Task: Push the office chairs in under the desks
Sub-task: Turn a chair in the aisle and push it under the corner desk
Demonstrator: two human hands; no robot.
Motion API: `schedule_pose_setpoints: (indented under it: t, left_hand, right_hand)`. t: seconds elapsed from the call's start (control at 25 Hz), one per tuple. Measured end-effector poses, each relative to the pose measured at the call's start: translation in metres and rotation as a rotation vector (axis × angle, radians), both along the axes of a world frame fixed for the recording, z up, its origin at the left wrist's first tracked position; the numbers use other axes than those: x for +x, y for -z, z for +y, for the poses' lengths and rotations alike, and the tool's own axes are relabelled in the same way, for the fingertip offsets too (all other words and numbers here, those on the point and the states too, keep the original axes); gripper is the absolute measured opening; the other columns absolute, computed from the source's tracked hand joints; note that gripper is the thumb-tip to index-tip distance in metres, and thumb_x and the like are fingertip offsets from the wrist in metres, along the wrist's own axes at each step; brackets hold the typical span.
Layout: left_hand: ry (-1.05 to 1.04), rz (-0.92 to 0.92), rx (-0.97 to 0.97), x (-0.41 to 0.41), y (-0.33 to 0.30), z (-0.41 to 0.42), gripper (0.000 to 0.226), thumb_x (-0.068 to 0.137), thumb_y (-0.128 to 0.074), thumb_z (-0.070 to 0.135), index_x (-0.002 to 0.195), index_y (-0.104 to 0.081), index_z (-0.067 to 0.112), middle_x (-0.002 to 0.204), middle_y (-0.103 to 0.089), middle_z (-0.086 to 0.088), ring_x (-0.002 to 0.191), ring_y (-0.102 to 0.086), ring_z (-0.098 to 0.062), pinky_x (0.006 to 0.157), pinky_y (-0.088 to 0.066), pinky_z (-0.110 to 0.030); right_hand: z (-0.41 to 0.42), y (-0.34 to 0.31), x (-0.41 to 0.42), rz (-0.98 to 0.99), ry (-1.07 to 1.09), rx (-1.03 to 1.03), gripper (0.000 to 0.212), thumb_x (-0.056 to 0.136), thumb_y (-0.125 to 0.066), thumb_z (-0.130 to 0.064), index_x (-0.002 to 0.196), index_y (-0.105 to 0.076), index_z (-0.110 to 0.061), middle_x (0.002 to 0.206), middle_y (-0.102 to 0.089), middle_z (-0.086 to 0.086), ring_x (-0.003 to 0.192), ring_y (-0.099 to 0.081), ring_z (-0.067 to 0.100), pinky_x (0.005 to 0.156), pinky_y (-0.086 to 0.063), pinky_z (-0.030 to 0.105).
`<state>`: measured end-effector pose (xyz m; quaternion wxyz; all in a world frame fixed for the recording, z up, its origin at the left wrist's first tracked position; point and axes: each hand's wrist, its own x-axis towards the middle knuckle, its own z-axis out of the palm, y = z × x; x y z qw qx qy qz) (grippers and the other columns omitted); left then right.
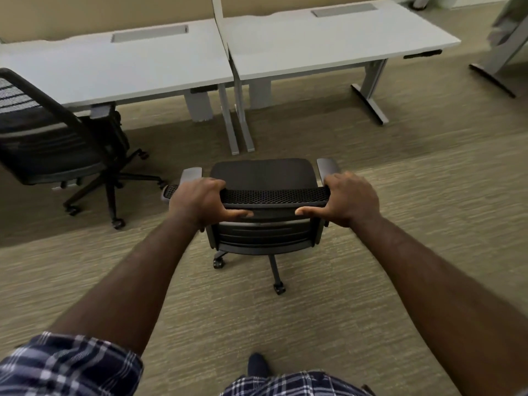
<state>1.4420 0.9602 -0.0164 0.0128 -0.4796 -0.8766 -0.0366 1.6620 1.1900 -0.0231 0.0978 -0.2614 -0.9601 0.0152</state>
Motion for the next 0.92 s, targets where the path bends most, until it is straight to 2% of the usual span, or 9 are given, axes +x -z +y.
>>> schedule_pose_setpoints:
  t: [0.16,0.36,0.52,0.76,0.92]
  left_hand:
    - [0.033,-0.020,-0.032,-0.049,0.001,0.029,0.105,0.041,-0.017,0.110,0.091,-0.062,0.030,0.077,-0.060,0.009,0.068,-0.058,-0.012,0.061,-0.054,-0.034]
    - [0.068,0.022,0.000,-0.089,0.001,0.072,0.102,0.043,-0.022,0.111,0.090,-0.065,0.031,0.073,-0.060,0.011,0.066,-0.056,-0.012,0.053,-0.043,-0.028]
    - [0.064,0.017,0.008,-0.100,0.003,0.115,0.101,0.044,-0.023,0.111,0.092,-0.065,0.032,0.073,-0.059,0.012,0.066,-0.057,-0.011,0.053,-0.047,-0.028]
    - [0.049,0.008,0.028,-0.103,0.001,0.200,0.100,0.046,-0.024,0.110,0.092,-0.066,0.032,0.076,-0.061,0.012,0.068,-0.056,-0.009,0.053,-0.041,-0.027]
    - [0.037,-0.020,0.016,-0.106,0.000,0.244,0.095,0.044,-0.026,0.110,0.089,-0.063,0.034,0.074,-0.056,0.015,0.067,-0.052,-0.007,0.051,-0.034,-0.025]
  right_hand:
    - [0.017,0.003,-0.032,0.010,0.054,-0.009,0.097,0.050,-0.025,-0.109,0.077,-0.052,-0.019,0.075,-0.053,0.002,0.070,-0.046,0.020,0.061,-0.034,0.033]
    - [0.052,0.003,-0.061,-0.003,0.095,-0.023,0.102,0.049,-0.025,-0.109,0.086,-0.060,-0.021,0.082,-0.060,0.001,0.078,-0.053,0.022,0.063,-0.040,0.034]
    - [0.096,0.003,-0.072,0.001,0.106,-0.022,0.103,0.049,-0.024,-0.110,0.089,-0.062,-0.023,0.082,-0.059,0.000,0.076,-0.053,0.020,0.062,-0.040,0.033]
    - [0.190,0.002,-0.085,0.022,0.082,-0.003,0.099,0.049,-0.026,-0.109,0.079,-0.056,-0.020,0.076,-0.055,-0.001,0.072,-0.050,0.020,0.062,-0.047,0.035]
    - [0.236,-0.002,-0.092,0.016,0.030,-0.013,0.095,0.050,-0.025,-0.109,0.074,-0.049,-0.021,0.071,-0.047,-0.003,0.070,-0.046,0.019,0.059,-0.037,0.033]
